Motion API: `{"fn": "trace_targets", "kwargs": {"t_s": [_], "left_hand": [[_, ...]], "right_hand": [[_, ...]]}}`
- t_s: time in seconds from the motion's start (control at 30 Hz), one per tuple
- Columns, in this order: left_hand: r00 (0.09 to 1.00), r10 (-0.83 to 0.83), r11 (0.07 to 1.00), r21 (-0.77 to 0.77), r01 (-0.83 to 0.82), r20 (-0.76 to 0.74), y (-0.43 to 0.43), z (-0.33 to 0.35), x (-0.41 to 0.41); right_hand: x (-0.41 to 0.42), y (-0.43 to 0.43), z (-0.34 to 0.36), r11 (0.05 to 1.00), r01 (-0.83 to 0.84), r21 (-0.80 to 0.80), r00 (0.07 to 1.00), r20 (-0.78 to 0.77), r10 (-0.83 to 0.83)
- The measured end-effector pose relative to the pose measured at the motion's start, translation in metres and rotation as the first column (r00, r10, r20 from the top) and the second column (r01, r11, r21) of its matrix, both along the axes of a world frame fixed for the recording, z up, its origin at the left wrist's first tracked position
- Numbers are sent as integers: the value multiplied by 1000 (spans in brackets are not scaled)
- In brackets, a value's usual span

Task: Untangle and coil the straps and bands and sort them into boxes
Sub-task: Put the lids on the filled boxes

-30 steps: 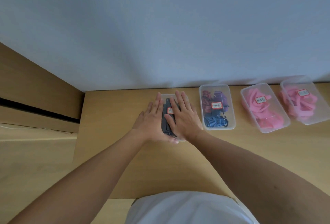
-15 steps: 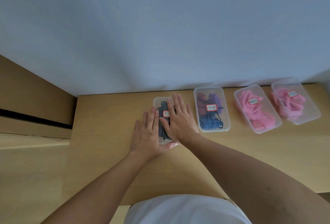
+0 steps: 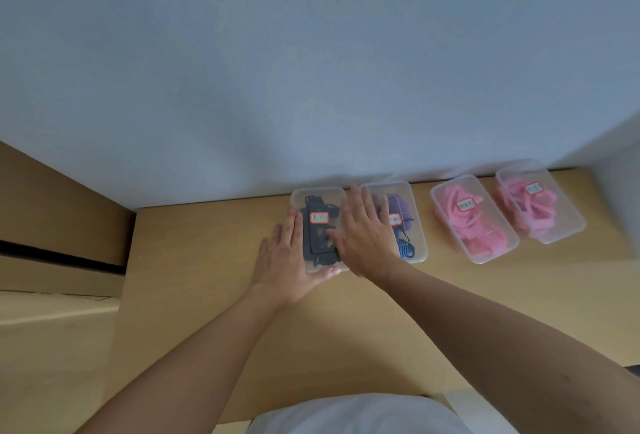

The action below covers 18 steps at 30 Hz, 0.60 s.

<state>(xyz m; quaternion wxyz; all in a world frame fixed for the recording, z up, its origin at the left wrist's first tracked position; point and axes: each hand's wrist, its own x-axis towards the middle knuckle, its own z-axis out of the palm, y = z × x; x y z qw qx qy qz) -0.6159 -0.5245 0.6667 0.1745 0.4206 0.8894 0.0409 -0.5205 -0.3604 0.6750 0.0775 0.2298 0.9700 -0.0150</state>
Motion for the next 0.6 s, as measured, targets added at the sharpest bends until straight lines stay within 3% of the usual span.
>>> {"fn": "trace_targets", "kwargs": {"t_s": [0.1,0.33,0.6], "left_hand": [[1000,-10,1000,11,10,25,10,2,-2],[998,1,1000,-25,1,65,25,5,5],[984,144,977,-176,-124,106,46,27,23]], "right_hand": [[23,16,-8,993,101,-69,995,2,-101],[34,23,-16,987,44,-156,999,4,-44],[34,31,-11,964,25,-266,1000,22,-20]]}}
